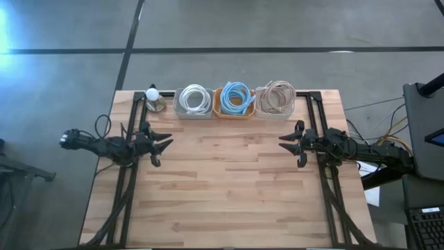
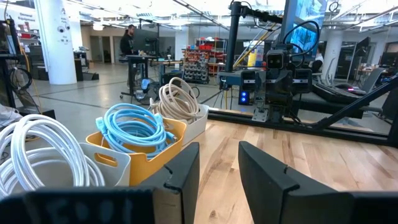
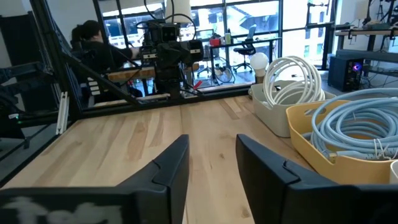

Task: Pick & Place USB Port
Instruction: Return to Home Position

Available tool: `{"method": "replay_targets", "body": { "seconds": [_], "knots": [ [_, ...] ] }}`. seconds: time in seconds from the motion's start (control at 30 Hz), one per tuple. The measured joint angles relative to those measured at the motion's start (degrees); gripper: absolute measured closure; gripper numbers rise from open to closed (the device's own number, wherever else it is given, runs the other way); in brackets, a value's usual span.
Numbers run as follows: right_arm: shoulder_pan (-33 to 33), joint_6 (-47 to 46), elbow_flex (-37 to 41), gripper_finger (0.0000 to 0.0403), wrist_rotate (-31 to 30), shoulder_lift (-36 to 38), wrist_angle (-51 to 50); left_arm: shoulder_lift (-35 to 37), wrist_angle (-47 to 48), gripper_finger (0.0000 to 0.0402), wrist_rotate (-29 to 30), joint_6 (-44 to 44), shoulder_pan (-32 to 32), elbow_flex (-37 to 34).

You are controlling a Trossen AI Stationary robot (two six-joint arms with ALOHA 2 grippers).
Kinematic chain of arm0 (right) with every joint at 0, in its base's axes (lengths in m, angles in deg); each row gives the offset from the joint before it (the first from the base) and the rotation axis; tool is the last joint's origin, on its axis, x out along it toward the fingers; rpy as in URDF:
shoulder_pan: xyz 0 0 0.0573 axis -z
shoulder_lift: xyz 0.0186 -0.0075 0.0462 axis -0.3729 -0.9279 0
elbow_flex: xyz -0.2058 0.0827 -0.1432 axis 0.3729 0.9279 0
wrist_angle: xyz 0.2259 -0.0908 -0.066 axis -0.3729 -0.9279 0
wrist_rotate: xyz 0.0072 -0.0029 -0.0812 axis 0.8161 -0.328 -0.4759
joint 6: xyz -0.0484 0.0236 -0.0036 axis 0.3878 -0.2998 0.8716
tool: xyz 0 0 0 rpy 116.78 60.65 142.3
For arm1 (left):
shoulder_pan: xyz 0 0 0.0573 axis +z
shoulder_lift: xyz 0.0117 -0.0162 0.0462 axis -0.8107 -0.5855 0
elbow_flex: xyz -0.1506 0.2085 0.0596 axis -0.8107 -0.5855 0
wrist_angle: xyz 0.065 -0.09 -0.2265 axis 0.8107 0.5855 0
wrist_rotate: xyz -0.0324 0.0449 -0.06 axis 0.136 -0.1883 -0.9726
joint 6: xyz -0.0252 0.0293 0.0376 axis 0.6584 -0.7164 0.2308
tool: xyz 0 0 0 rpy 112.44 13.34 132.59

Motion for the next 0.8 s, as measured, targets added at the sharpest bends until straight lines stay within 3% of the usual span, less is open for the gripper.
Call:
{"method": "replay_targets", "body": {
  "seconds": [0.8],
  "knots": [
    [0.0, 0.0, 0.0, 0.0302, 0.0, 0.0, 0.0, 0.0, 0.0, 0.0284, 0.0, 0.0, 0.0, 0.0]
  ]
}}
